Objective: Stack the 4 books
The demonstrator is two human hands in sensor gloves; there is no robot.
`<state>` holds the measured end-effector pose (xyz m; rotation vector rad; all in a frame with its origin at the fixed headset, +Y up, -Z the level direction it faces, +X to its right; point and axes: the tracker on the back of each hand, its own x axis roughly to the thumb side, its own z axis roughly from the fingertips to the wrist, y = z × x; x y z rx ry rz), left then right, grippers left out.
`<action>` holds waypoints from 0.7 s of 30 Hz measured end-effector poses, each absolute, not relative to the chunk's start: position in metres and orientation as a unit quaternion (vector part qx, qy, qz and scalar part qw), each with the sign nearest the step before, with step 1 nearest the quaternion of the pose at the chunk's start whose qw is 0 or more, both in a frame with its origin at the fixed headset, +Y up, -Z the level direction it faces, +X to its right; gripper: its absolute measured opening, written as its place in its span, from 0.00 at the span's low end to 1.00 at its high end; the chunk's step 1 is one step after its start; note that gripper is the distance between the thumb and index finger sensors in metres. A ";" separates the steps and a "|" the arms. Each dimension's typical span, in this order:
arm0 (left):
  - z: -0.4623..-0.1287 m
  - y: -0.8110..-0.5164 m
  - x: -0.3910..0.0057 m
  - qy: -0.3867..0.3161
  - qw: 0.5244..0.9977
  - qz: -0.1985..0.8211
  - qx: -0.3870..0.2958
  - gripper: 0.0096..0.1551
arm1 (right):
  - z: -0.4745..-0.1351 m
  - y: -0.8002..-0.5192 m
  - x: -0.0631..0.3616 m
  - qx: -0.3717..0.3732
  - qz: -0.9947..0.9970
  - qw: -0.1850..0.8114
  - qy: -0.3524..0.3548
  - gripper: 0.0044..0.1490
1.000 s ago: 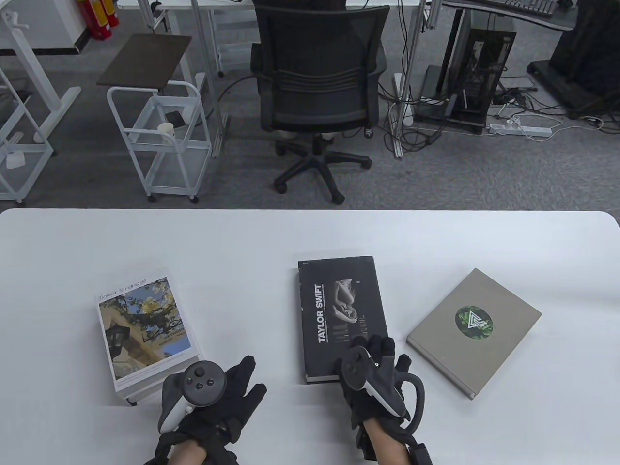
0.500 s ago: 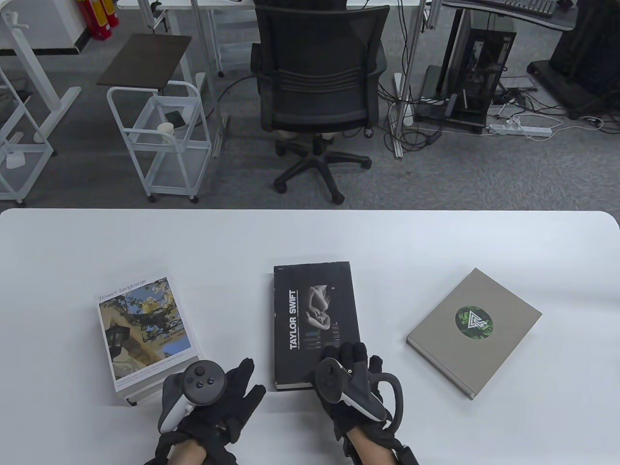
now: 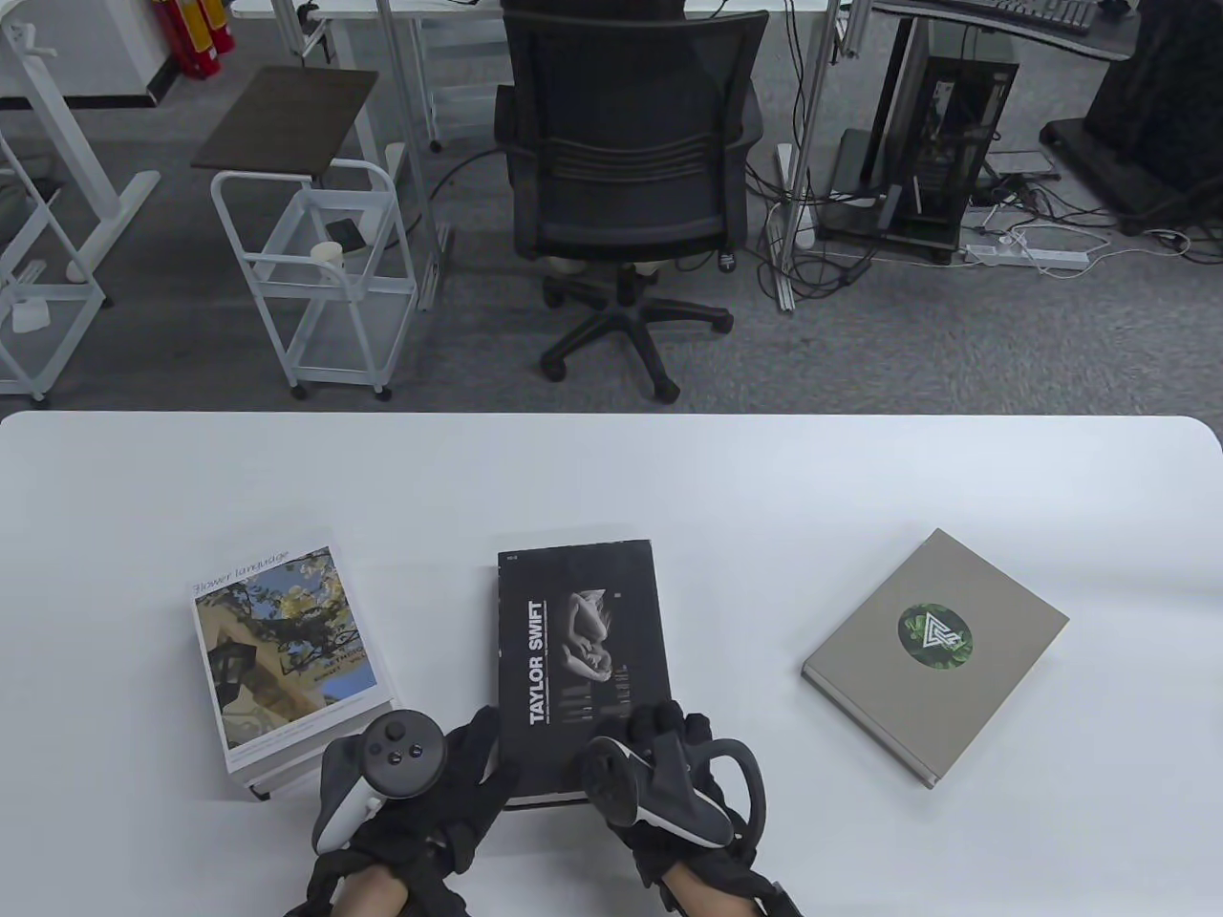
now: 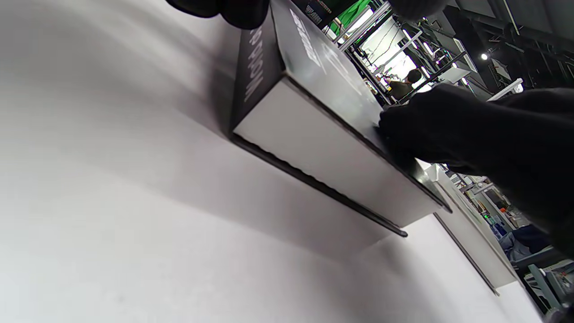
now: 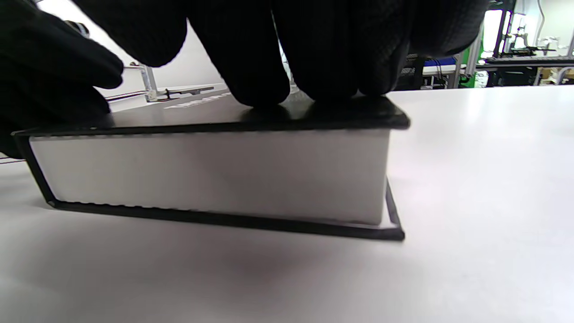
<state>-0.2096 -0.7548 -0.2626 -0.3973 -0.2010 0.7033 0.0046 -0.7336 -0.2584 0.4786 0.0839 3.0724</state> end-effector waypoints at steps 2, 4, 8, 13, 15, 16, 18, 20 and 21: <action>-0.263 -0.755 -0.210 -0.097 0.914 0.342 -0.193 0.45 | -0.256 -0.731 0.001 0.165 0.986 0.010 0.026 0.35; -0.263 -0.755 -0.210 -0.097 0.914 0.342 -0.193 0.44 | -0.254 -0.730 -0.002 0.176 0.984 0.001 0.026 0.35; -0.263 -0.755 -0.211 -0.092 0.915 0.341 -0.196 0.45 | -0.252 -0.728 -0.006 0.188 0.982 -0.014 0.027 0.35; -0.262 -0.755 -0.211 -0.087 0.917 0.338 -0.195 0.45 | -0.255 -0.726 0.004 0.171 0.985 0.026 0.020 0.36; -0.262 -0.755 -0.211 -0.086 0.919 0.335 -0.189 0.45 | -0.257 -0.726 0.017 0.133 0.987 0.085 -0.019 0.36; -0.262 -0.755 -0.211 -0.087 0.919 0.335 -0.187 0.45 | -0.259 -0.727 0.023 0.113 0.988 0.103 -0.024 0.38; -0.262 -0.755 -0.212 -0.085 0.919 0.339 -0.185 0.46 | -0.264 -0.728 0.037 0.073 0.991 0.110 -0.021 0.42; -0.262 -0.755 -0.212 -0.084 0.917 0.341 -0.187 0.46 | -0.269 -0.729 0.046 0.045 0.994 0.103 -0.009 0.45; -0.262 -0.756 -0.212 -0.082 0.918 0.339 -0.190 0.46 | -0.271 -0.732 0.051 0.030 0.994 0.101 0.006 0.47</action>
